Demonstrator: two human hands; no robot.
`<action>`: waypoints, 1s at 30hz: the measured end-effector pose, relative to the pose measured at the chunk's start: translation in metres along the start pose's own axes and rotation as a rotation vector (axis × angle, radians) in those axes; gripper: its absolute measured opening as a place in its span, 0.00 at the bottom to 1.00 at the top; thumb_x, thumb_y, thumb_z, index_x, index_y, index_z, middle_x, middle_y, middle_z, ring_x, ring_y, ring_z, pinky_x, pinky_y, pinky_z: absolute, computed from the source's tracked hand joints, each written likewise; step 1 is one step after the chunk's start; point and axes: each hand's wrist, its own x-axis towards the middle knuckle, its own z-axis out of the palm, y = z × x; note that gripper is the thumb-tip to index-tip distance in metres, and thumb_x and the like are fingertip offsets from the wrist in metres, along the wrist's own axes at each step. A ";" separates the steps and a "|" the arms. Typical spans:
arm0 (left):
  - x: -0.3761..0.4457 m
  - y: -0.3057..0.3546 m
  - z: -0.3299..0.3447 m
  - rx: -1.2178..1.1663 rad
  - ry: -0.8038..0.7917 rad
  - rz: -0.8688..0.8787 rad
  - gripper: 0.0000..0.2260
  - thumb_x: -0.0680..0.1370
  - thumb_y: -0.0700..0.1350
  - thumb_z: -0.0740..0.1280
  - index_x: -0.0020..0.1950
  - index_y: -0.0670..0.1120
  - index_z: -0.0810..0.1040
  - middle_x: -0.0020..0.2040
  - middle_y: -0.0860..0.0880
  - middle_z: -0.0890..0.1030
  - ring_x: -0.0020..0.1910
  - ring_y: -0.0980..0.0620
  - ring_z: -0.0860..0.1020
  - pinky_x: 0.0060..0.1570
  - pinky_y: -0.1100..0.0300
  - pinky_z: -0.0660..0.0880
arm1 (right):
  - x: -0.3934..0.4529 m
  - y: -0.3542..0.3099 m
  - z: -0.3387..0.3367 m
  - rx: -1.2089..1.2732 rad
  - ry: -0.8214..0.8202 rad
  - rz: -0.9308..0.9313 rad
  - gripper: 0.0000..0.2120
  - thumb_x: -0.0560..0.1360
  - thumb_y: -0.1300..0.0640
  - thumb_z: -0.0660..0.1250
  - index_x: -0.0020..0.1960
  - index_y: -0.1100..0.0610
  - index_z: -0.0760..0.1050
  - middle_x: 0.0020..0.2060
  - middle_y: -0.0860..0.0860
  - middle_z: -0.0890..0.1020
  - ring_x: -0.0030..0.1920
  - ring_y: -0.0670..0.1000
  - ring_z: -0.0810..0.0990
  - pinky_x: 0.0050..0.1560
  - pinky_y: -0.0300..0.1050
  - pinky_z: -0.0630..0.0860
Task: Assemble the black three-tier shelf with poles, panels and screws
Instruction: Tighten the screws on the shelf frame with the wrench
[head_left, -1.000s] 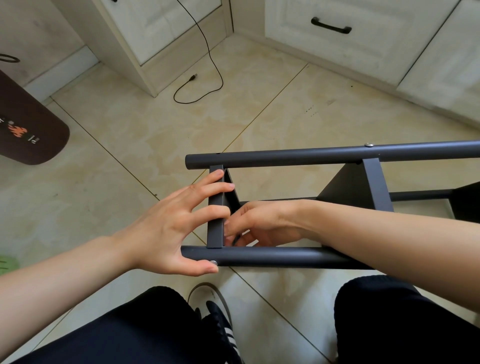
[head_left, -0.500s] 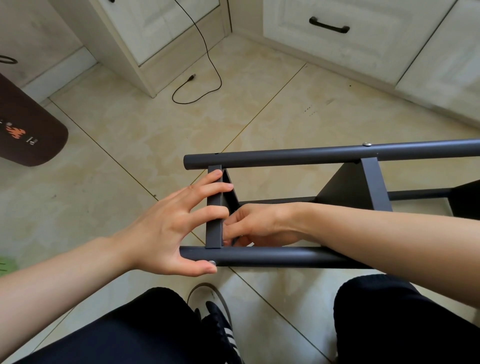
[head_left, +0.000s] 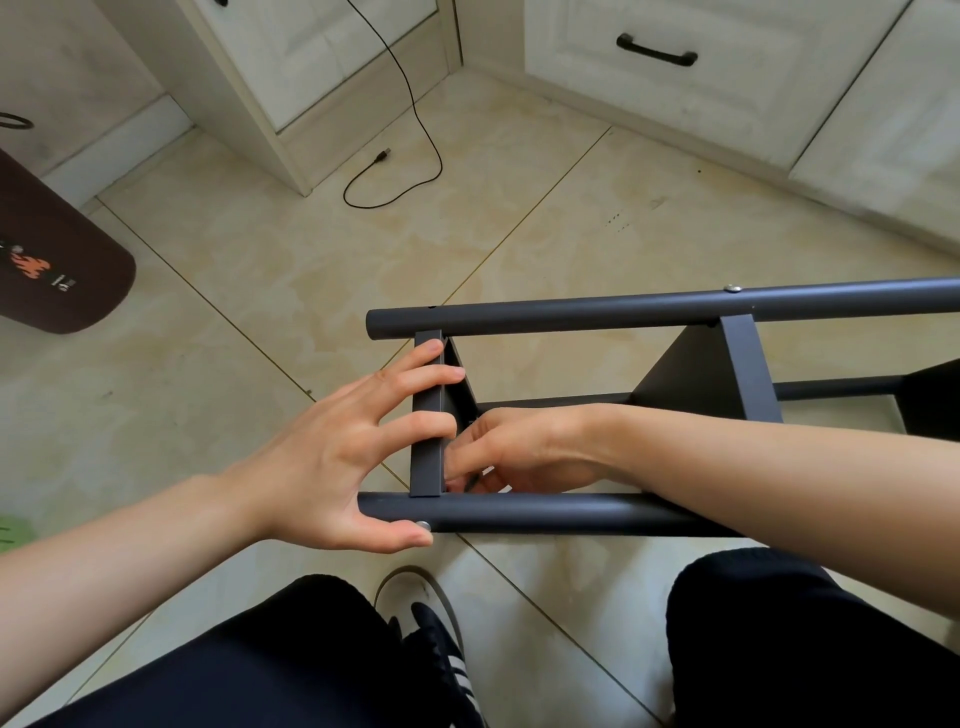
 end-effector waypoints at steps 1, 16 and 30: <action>0.000 0.000 0.000 -0.001 -0.001 -0.002 0.29 0.71 0.65 0.70 0.65 0.51 0.71 0.78 0.46 0.63 0.81 0.44 0.53 0.68 0.47 0.67 | 0.000 0.000 0.000 0.000 0.001 -0.001 0.10 0.75 0.57 0.67 0.35 0.53 0.76 0.34 0.49 0.77 0.33 0.45 0.76 0.40 0.38 0.75; -0.001 0.001 -0.001 -0.017 -0.004 -0.014 0.29 0.70 0.64 0.71 0.64 0.51 0.72 0.78 0.46 0.63 0.81 0.44 0.53 0.68 0.47 0.67 | 0.000 0.000 -0.002 0.025 -0.037 -0.009 0.14 0.79 0.59 0.64 0.36 0.52 0.78 0.33 0.48 0.76 0.34 0.45 0.73 0.41 0.38 0.72; 0.000 0.000 -0.001 -0.013 0.000 -0.006 0.29 0.70 0.65 0.71 0.64 0.52 0.71 0.78 0.47 0.63 0.81 0.45 0.53 0.67 0.51 0.67 | -0.001 -0.003 -0.003 0.041 -0.057 0.041 0.14 0.77 0.59 0.64 0.33 0.54 0.77 0.32 0.49 0.76 0.32 0.46 0.74 0.39 0.38 0.72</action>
